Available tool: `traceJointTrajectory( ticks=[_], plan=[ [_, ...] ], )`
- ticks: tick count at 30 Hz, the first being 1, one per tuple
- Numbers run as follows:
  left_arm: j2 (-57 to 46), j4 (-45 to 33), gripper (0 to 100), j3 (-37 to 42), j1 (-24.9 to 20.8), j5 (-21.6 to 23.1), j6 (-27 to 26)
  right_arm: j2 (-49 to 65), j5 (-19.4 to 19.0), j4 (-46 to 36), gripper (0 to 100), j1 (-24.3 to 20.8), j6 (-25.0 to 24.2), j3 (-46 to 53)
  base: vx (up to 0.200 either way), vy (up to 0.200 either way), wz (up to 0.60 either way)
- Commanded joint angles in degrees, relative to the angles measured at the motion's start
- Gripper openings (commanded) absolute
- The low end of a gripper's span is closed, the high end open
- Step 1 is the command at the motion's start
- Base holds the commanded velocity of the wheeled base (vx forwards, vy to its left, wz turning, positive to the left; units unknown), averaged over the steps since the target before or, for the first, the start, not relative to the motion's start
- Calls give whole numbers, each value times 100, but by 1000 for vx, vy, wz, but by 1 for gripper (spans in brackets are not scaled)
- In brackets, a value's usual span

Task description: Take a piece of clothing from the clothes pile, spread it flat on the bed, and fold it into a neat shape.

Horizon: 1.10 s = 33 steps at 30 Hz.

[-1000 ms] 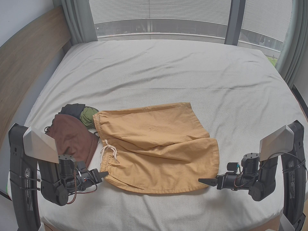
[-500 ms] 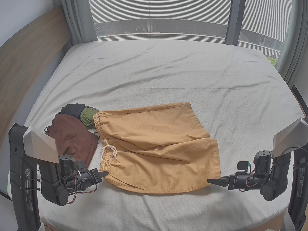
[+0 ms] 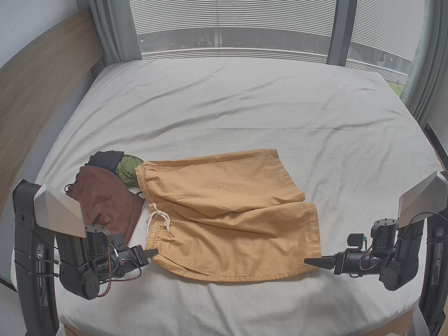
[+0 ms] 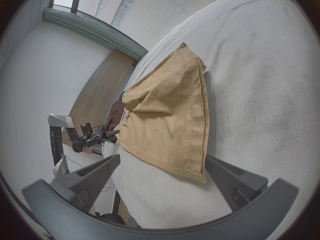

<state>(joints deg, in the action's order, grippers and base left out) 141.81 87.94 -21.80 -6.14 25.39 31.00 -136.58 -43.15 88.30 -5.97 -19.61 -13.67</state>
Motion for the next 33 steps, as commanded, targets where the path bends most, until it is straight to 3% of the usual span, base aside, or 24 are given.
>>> traceJointTrajectory(
  ticks=[1, 17, 18, 33],
  plan=[
    [13, 21, 0, 0, -1, 1, 2, -105, -18, 3, 100, 0, -7, -5, 0, 0, 0],
    [31, 30, 0, 9, -1, -8, -15, -378, -9, 3, 100, -27, -7, -189, 0, 0, 0],
    [31, 30, 0, 9, -1, -8, -15, -395, -9, 3, 0, -27, -16, -198, 0, 0, 0],
    [22, 30, 0, 0, 8, 18, 11, -474, 35, 3, 0, 35, -16, -259, 0, 0, 0]
  ],
)
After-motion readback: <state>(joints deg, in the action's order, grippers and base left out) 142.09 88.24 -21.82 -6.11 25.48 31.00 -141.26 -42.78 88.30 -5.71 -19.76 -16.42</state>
